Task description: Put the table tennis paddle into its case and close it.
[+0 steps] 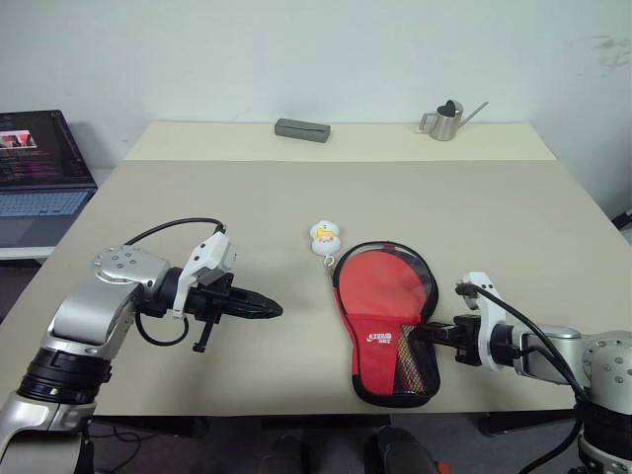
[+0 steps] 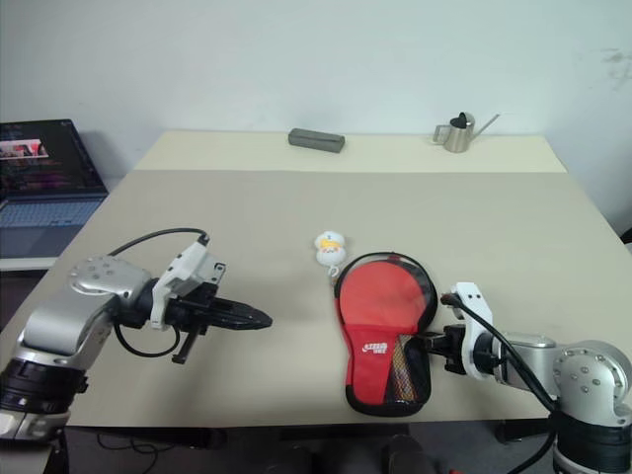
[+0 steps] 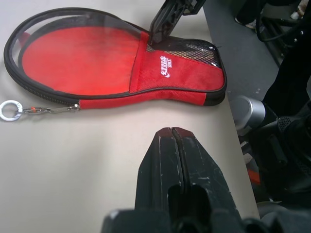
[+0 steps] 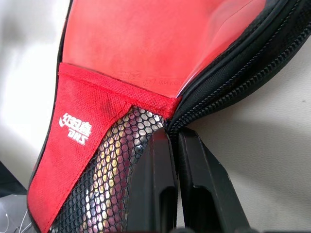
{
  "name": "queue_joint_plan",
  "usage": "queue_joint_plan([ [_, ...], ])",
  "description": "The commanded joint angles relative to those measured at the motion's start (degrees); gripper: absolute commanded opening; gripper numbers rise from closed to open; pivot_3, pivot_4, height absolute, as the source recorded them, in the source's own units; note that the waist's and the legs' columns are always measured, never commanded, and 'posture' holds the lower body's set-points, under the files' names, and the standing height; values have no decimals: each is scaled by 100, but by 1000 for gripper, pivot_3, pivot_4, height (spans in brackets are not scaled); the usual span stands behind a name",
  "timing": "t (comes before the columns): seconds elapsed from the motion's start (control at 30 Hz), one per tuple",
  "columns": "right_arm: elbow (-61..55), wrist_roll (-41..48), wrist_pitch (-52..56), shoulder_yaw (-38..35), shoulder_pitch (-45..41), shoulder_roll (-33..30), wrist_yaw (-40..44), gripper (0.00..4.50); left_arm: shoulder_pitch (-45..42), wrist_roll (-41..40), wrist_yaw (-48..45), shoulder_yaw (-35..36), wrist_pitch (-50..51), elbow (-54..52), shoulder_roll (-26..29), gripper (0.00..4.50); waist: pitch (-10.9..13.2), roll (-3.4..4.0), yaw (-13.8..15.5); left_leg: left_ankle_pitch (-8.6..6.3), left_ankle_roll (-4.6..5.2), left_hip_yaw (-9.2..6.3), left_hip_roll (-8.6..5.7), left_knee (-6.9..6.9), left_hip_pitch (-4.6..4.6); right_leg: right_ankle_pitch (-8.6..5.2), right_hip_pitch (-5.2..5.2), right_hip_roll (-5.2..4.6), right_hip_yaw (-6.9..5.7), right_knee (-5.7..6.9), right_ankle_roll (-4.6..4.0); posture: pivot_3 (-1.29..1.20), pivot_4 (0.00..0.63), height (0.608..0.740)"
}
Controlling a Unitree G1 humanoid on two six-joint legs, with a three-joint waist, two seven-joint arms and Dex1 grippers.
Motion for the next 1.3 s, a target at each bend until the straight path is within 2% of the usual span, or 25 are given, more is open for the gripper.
queue_joint_plan([
  [0.03, 3, -85, 53, -242, -67, 172, -314, 717, -64, -105, -187, 10, -57, -139, 54, 0, 0, -1, -1, 0, 0, 0, 1, 0, 0, 0, 0, 0, 0, 0, 0, 0, 150, 740],
  [0.2, 45, 61, 53, -436, -40, 108, -431, 2377, -51, -126, -153, -23, -49, -180, 30, 0, -1, -1, 0, 0, 0, 1, 0, 1, 3, 0, 3, 1, 0, 2, 0, 0, 150, 740],
  [0.4, 286, 807, 53, -879, 76, -535, -213, 4476, -23, -170, -114, -40, -54, -227, -16, 0, 0, -1, 25, 0, 0, 0, -2, 2, 2, 0, 7, 0, -1, -2, 0, 0, 150, 740],
  [0.5, 318, 995, 21, -962, 143, -899, -60, 4476, -6, -179, -89, -45, -68, -252, -36, 0, 0, -1, 34, 0, 0, -1, 0, 1, 3, 0, 7, 1, -1, -2, 0, 0, 150, 740],
  [0.57, 46, 889, -232, -960, 249, -1372, 519, 4476, -12, -176, -75, -44, -118, -244, -67, 0, 0, -1, 44, 0, 1, -1, 0, 1, 3, 0, 7, 2, -1, -1, 0, 0, 150, 740],
  [0.63, -481, 416, -920, -765, 319, -1924, 1406, 4476, -56, -152, -27, -38, -173, -189, -118, 0, 1, 1, 52, 0, 1, 2, -2, 2, 3, -1, 7, 2, 0, -3, 1, 0, 150, 740],
  [0.9, -1274, -862, -2913, 57, 251, -2679, 3323, 4476, -60, -168, 399, 190, -120, -112, -208, 0, -1, -3, 58, -1, 1, -2, 5, 3, 13, -1, 20, 10, -5, -8, 3, 0, 150, 740],
  [1.13, -1066, -1373, -3734, 625, -204, -3064, 4467, 4476, -33, -152, 778, 588, -95, 42, -74, 0, 0, -6, 67, -1, 1, -5, 4, 5, 13, 0, 22, 4, -7, -10, 1, 0, 150, 740],
  [1.3, -738, -1677, -3982, 1205, -889, -2931, 4846, 4476, 81, -81, 1036, 860, -103, 139, 55, 0, 0, -6, 70, -1, 1, -6, 7, 5, 15, -1, 22, 4, -8, -10, -1, 0, 150, 740],
])
